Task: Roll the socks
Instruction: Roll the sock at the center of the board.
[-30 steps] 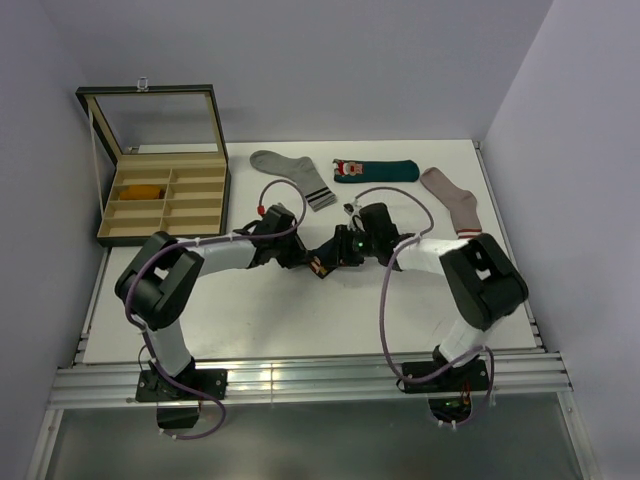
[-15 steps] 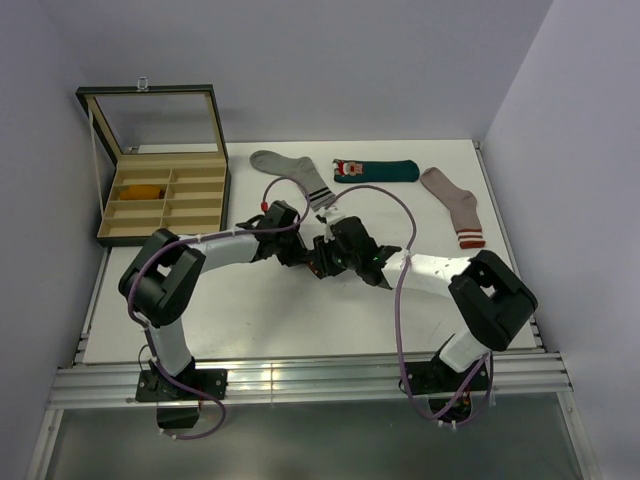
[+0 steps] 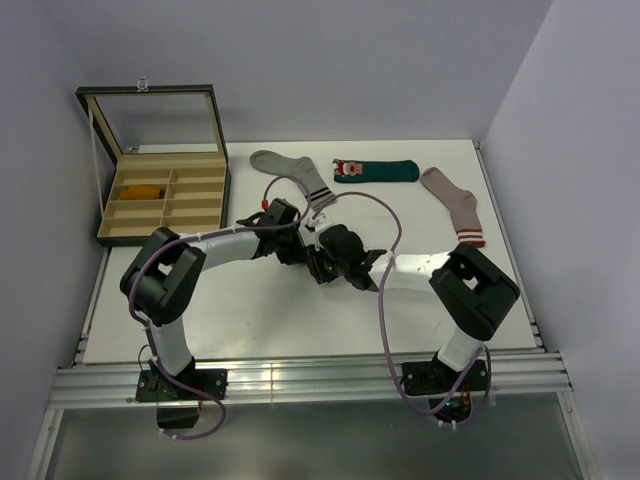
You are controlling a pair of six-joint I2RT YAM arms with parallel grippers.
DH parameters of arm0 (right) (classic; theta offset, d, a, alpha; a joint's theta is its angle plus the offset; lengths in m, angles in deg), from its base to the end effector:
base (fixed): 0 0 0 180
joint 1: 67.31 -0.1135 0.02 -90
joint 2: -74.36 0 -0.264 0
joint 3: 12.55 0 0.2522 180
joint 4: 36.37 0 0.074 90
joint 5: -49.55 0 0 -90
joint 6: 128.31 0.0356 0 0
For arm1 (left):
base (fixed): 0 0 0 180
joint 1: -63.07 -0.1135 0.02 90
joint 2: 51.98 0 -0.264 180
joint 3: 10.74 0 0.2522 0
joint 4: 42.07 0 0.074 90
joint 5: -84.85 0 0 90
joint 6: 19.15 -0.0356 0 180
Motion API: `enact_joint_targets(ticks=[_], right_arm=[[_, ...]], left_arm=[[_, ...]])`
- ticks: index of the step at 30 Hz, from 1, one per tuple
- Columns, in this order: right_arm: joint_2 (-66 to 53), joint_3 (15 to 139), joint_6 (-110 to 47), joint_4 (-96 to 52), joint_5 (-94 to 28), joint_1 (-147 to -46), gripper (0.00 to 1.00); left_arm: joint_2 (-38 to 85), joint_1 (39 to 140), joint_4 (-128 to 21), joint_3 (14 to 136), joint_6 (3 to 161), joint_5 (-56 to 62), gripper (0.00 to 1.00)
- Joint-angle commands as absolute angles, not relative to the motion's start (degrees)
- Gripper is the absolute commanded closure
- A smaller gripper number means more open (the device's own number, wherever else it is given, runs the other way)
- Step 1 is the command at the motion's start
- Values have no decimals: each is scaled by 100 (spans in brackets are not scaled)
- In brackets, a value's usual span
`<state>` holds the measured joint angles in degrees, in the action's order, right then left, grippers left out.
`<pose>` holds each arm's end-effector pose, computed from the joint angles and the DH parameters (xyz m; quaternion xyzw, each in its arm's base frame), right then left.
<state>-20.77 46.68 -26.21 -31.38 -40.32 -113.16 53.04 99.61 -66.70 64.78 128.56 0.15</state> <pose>0.2303 0.2374 0.1568 -0.2645 0.8703 0.2022 0.3631 0.2970 -0.2242 0.1556 -0.1606 0.9368 -0.2554 0.1771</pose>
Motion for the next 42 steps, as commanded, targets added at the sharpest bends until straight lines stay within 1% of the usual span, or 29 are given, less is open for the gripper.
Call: enact_joint_targets(ticks=[1,5,8,9,11,12,14,15,17,18,21,24,25,27,31,32,35,38,42], right_arm=[[-2494,4823,-2618,-2692,-4343,-11459,59],[-2749,5015,-2548,-2420,-4545,-11503,56],[-3013,5174,-2495,-2113,-4800,-11521,55],[-3075,5218,-2460,-2059,-4835,-11521,55],[-3207,5349,-2442,-1927,-4975,-11521,58],[-3294,5376,-2425,-1840,-4985,-11521,62],[-3356,5429,-2433,-1760,-4871,-11512,72],[-3365,5438,-2433,-1725,-4775,-11512,83],[-3357,5525,-2433,-1655,-4520,-11495,90],[-3339,5543,-2425,-1567,-4180,-11486,97],[-3304,5737,-2390,-1321,-3546,-11451,100],[-3339,5956,-2337,-1101,-3070,-11398,100],[-3383,6009,-2319,-1040,-2703,-11311,100],[-3444,6167,-2258,-890,-2193,-11188,100],[-3594,6615,-2266,-495,-1637,-10863,100],[-3664,6685,-2293,-381,-1514,-10836,100],[-3874,6949,-2293,-187,-1127,-10704,100],[-4042,7134,-2249,-125,-636,-10581,100],[-4288,7135,-2047,-300,-266,-10344,100]], left_arm=[[5481,9946,-7139,6542,12665,-58,84],[5455,9867,-7174,6534,12657,21,79],[5385,9806,-7060,6446,12683,100,73],[5376,9788,-7042,6428,12683,118,69],[5332,9736,-6990,6376,12709,179,66],[5314,9718,-6980,6358,12710,188,62],[5236,9657,-6954,6297,12736,206,59],[5200,9647,-6910,6262,12736,206,52],[5043,9586,-6875,6147,12797,188,44],[4972,9560,-6797,6095,12823,162,37],[4647,9454,-6542,5805,12981,153,29],[4217,9314,-6304,5392,13192,92,26],[4094,9235,-6138,5165,13228,65,25],[3742,9164,-5979,4944,13333,-57,25],[3171,9094,-5636,4320,13413,-120,26],[3143,9094,-5331,4249,13404,-67,27],[3091,9102,-5092,4100,13386,38,30],[3055,9111,-4732,3871,13413,135,32],[3204,9111,-4669,3897,13351,206,33]])
